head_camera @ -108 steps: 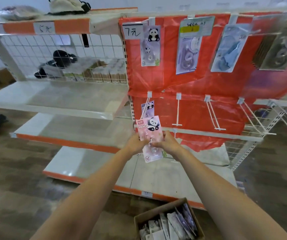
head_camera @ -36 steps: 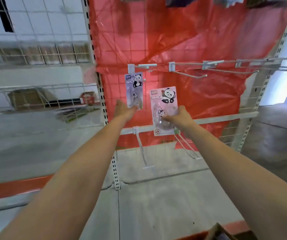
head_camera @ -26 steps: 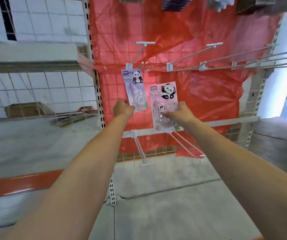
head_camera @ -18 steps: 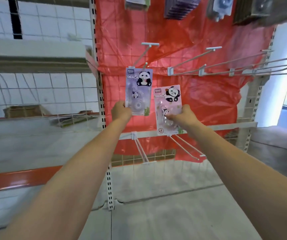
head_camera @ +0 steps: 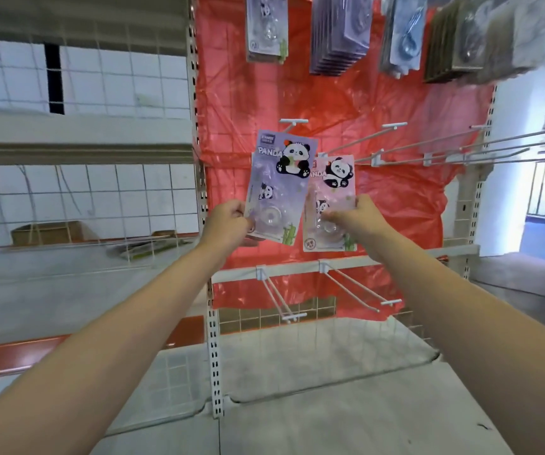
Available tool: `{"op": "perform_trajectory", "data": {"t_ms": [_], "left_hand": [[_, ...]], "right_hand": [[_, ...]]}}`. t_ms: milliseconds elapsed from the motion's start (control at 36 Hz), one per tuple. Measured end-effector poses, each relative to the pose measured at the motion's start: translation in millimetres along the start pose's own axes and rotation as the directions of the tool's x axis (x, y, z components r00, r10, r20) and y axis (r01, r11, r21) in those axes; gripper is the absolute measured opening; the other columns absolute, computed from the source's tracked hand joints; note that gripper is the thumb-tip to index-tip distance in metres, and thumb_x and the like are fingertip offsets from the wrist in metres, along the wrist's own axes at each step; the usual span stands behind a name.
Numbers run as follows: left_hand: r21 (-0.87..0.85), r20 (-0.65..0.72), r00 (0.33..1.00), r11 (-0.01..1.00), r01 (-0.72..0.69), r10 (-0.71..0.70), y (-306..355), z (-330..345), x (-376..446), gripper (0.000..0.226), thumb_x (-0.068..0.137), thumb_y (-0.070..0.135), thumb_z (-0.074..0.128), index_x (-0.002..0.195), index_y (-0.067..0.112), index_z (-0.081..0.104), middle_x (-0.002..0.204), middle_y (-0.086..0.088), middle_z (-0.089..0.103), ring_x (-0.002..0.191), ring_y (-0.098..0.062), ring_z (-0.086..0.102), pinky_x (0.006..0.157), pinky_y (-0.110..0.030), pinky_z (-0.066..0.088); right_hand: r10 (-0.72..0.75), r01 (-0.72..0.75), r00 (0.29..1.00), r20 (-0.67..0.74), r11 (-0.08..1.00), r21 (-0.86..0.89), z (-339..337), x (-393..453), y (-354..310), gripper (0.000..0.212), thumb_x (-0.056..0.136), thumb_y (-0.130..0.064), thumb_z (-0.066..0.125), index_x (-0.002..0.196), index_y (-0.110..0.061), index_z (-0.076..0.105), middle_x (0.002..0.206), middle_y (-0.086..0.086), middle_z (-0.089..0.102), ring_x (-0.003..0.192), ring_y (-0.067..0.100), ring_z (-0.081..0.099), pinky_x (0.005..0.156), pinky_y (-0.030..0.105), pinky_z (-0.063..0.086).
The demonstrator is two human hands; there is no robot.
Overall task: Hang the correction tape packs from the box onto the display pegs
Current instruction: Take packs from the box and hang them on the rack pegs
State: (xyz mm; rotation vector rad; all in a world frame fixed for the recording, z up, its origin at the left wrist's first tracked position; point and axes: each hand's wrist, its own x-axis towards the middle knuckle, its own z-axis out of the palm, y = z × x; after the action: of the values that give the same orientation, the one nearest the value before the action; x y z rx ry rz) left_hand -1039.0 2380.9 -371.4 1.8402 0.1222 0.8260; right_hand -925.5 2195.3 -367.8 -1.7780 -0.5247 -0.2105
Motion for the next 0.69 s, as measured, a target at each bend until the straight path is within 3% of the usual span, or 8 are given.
{"op": "perform_trajectory", "data": {"t_ms": [83,222,278,361,417,556,694], "left_hand": [[-0.018,0.029,0.999,1.0,-0.025,0.025,13,-1,-6,0.025,0.092,-0.01,0.048,0.074,0.007,0.051,0.077,-0.007,0.053,0.06,-0.022,0.062,0.06,-0.034,0.06],[-0.077,-0.071,0.997,0.996,-0.035,0.03,21,-11,0,0.023,0.09,-0.012,0.044,0.076,0.007,0.043,0.08,-0.01,0.042,0.069,-0.03,0.062,0.055,-0.032,0.059],[-0.142,-0.113,0.994,0.99,-0.021,0.004,19,-16,4,0.018,0.09,-0.011,0.038,0.087,0.005,0.047,0.085,-0.013,0.048,0.064,-0.029,0.067,0.054,-0.032,0.058],[-0.241,-0.127,0.99,0.97,0.028,-0.06,17,-19,7,0.024,0.093,-0.01,0.033,0.108,0.002,0.048,0.087,-0.016,0.058,0.051,-0.02,0.066,0.047,-0.026,0.054],[-0.236,-0.125,0.989,0.97,0.049,-0.08,14,-20,8,0.028,0.094,-0.007,0.033,0.117,0.0,0.048,0.095,-0.02,0.059,0.051,-0.019,0.066,0.046,-0.025,0.053],[-0.229,-0.135,0.984,0.969,0.087,-0.12,8,-19,7,0.031,0.095,-0.005,0.032,0.12,0.002,0.048,0.111,-0.023,0.056,0.05,-0.02,0.066,0.047,-0.029,0.056],[-0.209,-0.133,0.984,0.974,0.086,-0.116,4,-20,7,0.026,0.096,-0.004,0.035,0.118,0.003,0.047,0.093,-0.01,0.057,0.053,-0.021,0.063,0.055,-0.035,0.057]], "right_hand": [[-0.02,0.02,1.0,-0.005,1.0,0.003,3,-3,-8,0.061,0.088,-0.021,0.068,0.134,-0.002,0.032,0.12,0.014,0.049,0.092,0.022,0.052,0.061,0.029,0.043],[-0.035,0.036,0.999,-0.01,0.991,0.131,11,-5,-22,0.057,0.084,-0.017,0.071,0.128,-0.001,0.038,0.124,0.018,0.052,0.11,0.031,0.054,0.084,0.04,0.047],[-0.051,0.045,0.998,0.024,0.981,0.187,16,-5,-26,0.048,0.084,-0.014,0.071,0.119,-0.004,0.041,0.123,0.019,0.053,0.109,0.03,0.055,0.086,0.042,0.046],[-0.08,0.058,0.993,0.09,0.973,0.223,23,-5,-30,0.031,0.084,-0.011,0.07,0.097,-0.014,0.042,0.11,0.014,0.053,0.098,0.025,0.053,0.078,0.037,0.042],[-0.086,0.059,0.99,0.109,0.972,0.228,28,-4,-30,0.031,0.084,-0.012,0.07,0.091,-0.018,0.041,0.106,0.011,0.051,0.096,0.023,0.051,0.079,0.038,0.041],[-0.084,0.061,0.99,0.11,0.978,0.202,37,-1,-31,0.048,0.085,-0.016,0.07,0.119,-0.005,0.039,0.113,0.009,0.05,0.104,0.022,0.051,0.088,0.037,0.043],[-0.107,0.077,0.984,0.143,0.977,0.201,41,1,-34,0.056,0.084,-0.016,0.071,0.126,-0.001,0.036,0.114,0.009,0.049,0.104,0.021,0.051,0.087,0.037,0.041]]}}
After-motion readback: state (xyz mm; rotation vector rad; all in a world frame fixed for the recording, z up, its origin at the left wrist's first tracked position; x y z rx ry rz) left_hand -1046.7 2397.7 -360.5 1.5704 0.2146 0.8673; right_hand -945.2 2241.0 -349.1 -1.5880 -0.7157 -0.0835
